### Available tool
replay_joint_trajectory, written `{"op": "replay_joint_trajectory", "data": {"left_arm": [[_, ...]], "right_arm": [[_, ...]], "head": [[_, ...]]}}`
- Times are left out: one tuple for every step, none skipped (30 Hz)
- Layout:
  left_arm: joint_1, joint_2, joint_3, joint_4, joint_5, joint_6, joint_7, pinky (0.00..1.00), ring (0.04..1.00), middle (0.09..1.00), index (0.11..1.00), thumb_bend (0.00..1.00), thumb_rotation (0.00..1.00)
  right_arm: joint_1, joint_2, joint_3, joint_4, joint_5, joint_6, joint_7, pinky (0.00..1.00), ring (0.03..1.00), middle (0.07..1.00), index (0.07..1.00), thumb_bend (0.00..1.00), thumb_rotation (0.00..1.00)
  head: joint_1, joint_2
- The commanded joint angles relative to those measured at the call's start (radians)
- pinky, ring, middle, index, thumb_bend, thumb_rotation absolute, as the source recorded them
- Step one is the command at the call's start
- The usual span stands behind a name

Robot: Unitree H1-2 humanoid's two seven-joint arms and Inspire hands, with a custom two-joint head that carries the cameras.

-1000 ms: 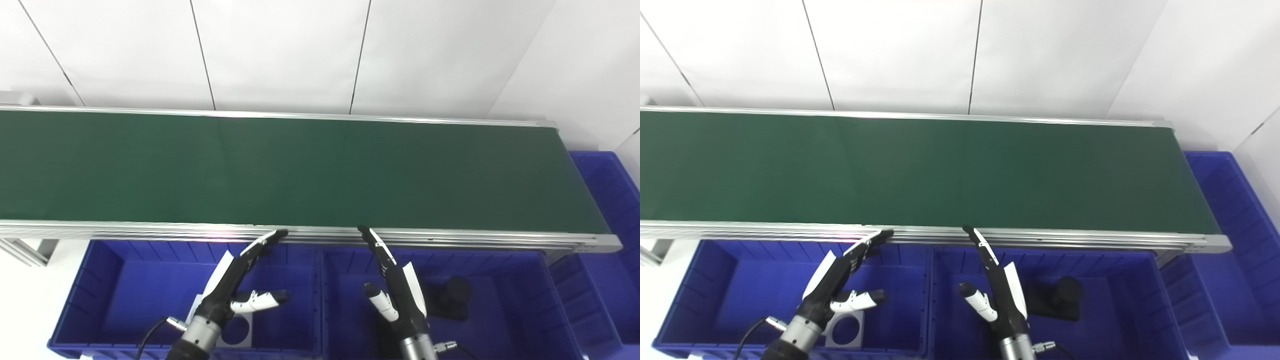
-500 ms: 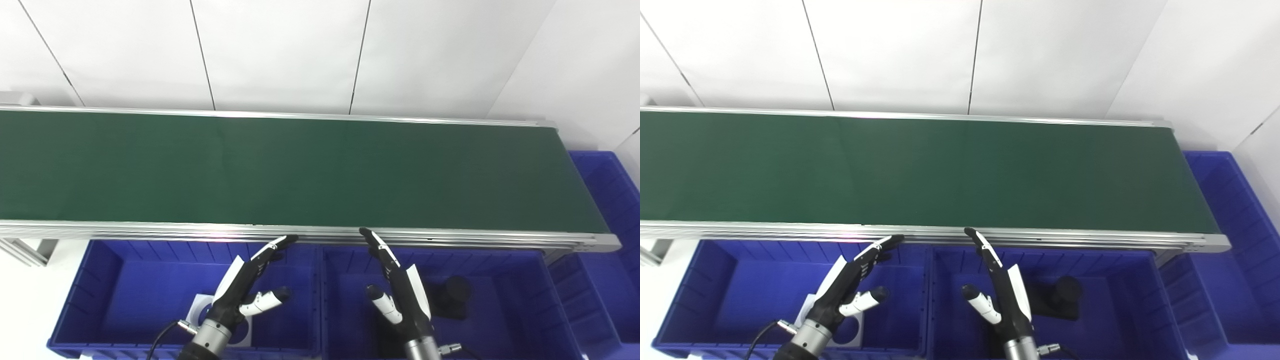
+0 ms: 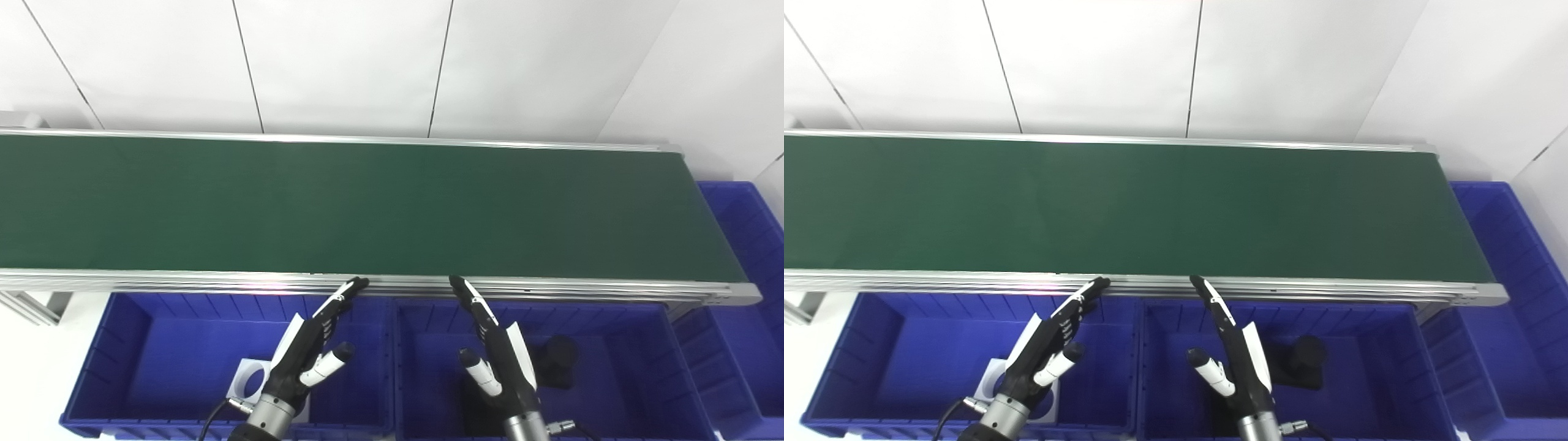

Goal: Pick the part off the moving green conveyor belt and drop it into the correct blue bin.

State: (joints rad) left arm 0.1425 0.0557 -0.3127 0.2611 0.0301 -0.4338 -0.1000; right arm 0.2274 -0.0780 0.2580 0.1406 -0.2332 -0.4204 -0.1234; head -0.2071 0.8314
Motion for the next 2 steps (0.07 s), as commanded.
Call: {"op": "replay_joint_trajectory", "data": {"left_arm": [[-0.003,-0.003,0.003,-0.042,0.002,-0.036,-0.006,0.97,0.983,0.975,0.889,0.88,0.90],[-0.003,-0.002,0.004,-0.046,0.010,-0.036,-0.005,0.96,0.975,0.969,0.881,0.88,0.93]], "right_arm": [[-0.003,0.001,0.010,-0.026,0.005,-0.049,-0.002,0.92,0.940,0.943,0.975,0.84,0.99],[-0.002,0.000,0.013,-0.025,0.009,-0.049,-0.002,0.94,0.949,0.950,0.968,0.84,1.00]], "head": [[0.005,-0.002],[0.005,-0.002]]}}
